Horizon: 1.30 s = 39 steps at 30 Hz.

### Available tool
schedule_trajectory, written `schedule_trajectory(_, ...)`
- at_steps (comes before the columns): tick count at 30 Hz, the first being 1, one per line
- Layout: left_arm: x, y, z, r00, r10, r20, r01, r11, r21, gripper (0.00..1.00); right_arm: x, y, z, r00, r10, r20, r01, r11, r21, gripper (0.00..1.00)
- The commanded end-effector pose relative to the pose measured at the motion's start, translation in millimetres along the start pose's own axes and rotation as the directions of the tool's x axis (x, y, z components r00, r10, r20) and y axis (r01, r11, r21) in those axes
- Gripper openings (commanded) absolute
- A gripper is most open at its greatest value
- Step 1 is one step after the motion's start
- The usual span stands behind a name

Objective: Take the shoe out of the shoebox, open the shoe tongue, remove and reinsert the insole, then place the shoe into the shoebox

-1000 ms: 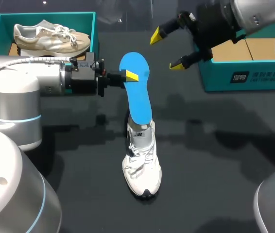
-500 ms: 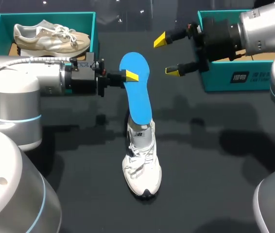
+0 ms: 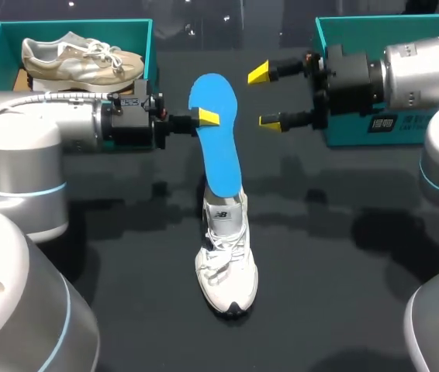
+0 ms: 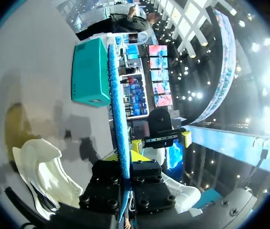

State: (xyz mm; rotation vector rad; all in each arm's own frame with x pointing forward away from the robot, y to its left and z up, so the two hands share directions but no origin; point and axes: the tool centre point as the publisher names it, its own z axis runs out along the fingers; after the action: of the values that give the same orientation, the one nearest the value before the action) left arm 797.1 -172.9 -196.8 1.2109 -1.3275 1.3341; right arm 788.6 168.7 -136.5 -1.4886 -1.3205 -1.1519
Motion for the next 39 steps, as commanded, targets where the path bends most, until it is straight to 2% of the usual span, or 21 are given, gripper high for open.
schedule_trajectory(1,-0.5,-1,-6,0.986,0.158,-0.059,-0.153,0.985,0.077,0.0,-1.7,-0.8,2,1.0,-0.001,-0.007,0.001,1.0,0.001,1.0)
schedule_trajectory(5,4.2,-9,-12,0.947,0.314,-0.073,-0.306,0.946,0.105,0.0,-3.7,-1.2,4,1.0,0.005,-0.016,-0.005,1.0,0.01,1.0)
schedule_trajectory(10,9.3,-13,-15,0.855,0.512,-0.083,-0.5,0.856,0.131,0.0,-6.0,-1.2,5,0.999,0.012,-0.029,-0.011,1.0,0.02,1.0)
schedule_trajectory(20,14.5,-17,-21,0.653,0.753,-0.076,-0.74,0.657,0.144,0.0,-9.0,-2.0,6,0.998,0.027,-0.053,-0.025,0.999,0.034,1.0)
schedule_trajectory(26,14.3,-18,-27,0.469,0.881,-0.064,-0.864,0.472,0.176,0.0,-9.9,-3.2,5,0.997,0.029,-0.065,-0.027,0.999,0.035,1.0)
schedule_trajectory(33,15.0,-24,-36,0.214,0.976,-0.042,-0.945,0.218,0.242,0.0,-11.9,-4.5,2,0.996,0.032,-0.079,-0.03,0.999,0.03,1.0)
schedule_trajectory(39,19.3,-28,-41,-0.092,0.996,0.003,-0.944,-0.088,0.317,0.0,-13.6,-6.4,0,0.994,0.04,-0.097,-0.038,0.999,0.026,1.0)
